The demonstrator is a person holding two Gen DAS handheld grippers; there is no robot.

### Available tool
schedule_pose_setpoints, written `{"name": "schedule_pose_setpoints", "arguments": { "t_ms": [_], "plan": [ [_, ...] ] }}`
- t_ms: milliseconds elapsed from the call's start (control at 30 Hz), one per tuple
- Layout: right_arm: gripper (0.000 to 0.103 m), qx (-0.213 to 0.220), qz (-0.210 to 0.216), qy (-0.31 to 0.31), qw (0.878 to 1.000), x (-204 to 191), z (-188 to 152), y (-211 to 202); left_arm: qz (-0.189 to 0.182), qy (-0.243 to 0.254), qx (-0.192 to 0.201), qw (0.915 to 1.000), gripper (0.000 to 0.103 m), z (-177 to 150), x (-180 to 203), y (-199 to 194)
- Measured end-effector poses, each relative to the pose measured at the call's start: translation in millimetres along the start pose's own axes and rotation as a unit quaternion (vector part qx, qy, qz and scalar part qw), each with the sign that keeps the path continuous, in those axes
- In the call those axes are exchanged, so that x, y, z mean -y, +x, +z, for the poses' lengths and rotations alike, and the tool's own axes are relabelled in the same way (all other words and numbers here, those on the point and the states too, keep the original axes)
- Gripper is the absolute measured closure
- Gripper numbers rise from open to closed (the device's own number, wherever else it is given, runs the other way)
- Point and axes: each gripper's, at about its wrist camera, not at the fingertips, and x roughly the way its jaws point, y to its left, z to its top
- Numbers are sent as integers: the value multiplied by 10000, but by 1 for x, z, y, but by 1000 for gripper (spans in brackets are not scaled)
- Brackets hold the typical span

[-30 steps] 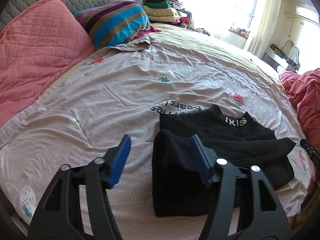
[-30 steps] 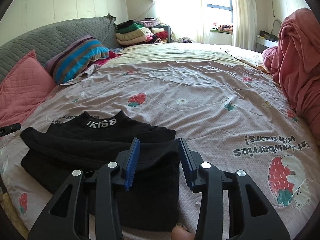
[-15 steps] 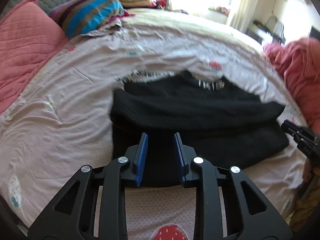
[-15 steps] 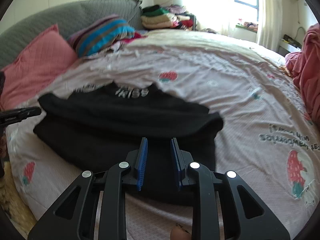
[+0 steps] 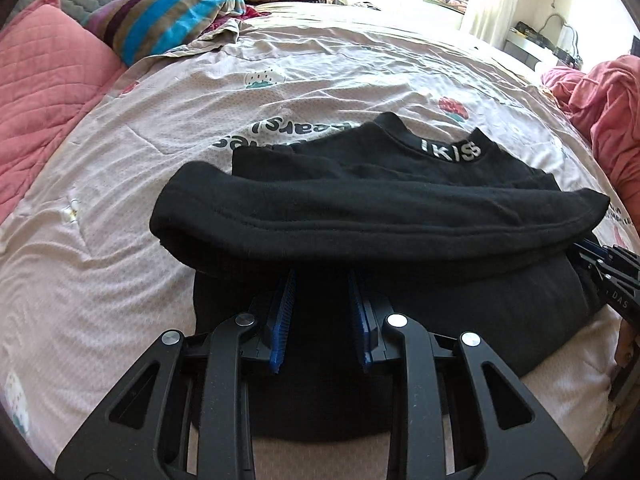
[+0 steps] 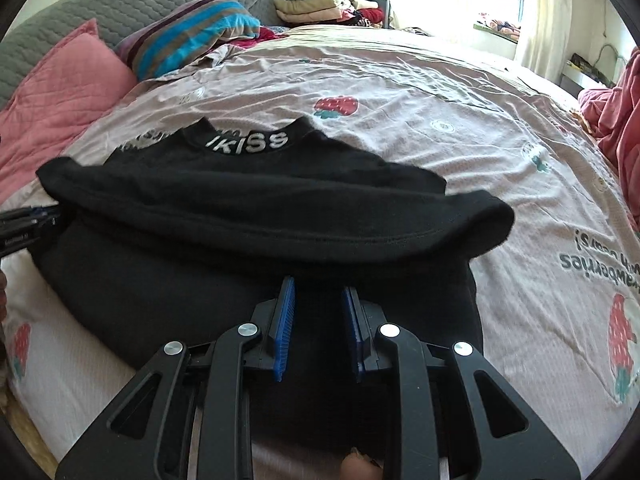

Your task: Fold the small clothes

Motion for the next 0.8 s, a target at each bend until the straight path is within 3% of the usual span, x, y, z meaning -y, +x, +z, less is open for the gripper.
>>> {"name": "schedule_pose_setpoints", "arguments": {
  "t_ms": [467, 700, 800],
  "plan": [
    [80, 242, -297, 333, 9987, 28, 51, 23, 19, -479, 79, 9988, 77, 43, -30, 19],
    [80, 212, -560, 744, 9954, 60, 51, 26, 114, -944, 148, 9954, 73, 52, -66, 17],
    [68, 196, -632, 936, 9934, 74, 48, 25, 22, -1103, 60, 9939, 67, 50, -76, 20]
  ]
}}
